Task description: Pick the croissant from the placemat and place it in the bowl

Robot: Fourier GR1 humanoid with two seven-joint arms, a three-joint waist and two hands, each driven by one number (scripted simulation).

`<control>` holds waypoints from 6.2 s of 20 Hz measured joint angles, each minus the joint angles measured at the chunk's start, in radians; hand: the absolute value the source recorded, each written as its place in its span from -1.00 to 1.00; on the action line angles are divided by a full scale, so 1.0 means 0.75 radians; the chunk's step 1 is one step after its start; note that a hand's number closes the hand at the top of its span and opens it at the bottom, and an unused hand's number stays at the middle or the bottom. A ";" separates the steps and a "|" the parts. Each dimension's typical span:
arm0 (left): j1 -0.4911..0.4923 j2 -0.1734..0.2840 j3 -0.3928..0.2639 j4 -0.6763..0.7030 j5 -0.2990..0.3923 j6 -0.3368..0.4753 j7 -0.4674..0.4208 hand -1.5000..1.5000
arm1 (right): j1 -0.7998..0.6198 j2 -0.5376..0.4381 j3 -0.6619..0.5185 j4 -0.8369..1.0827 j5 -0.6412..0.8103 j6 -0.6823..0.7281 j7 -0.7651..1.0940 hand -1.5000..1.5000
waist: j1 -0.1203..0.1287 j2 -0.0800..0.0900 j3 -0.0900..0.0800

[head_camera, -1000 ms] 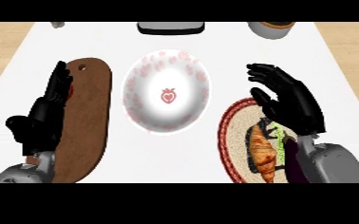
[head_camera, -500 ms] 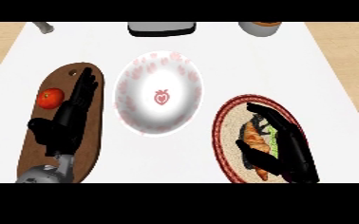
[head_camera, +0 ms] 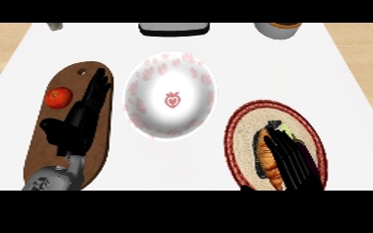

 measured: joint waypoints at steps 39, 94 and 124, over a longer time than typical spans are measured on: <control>-0.018 -0.171 0.117 0.045 -0.159 -0.149 0.007 0.00 | 0.107 0.222 -0.153 -0.217 0.130 0.761 0.565 -1.00 | 0.036 0.006 0.005; -0.078 -0.291 0.172 0.066 -0.255 -0.301 0.027 0.00 | -0.418 0.487 0.325 0.355 -0.153 0.350 0.518 1.00 | 0.155 0.017 0.006; -0.114 -0.311 0.170 0.124 -0.281 -0.282 0.035 0.00 | -1.809 0.494 0.293 0.596 0.103 0.252 1.473 1.00 | 0.150 -0.002 -0.003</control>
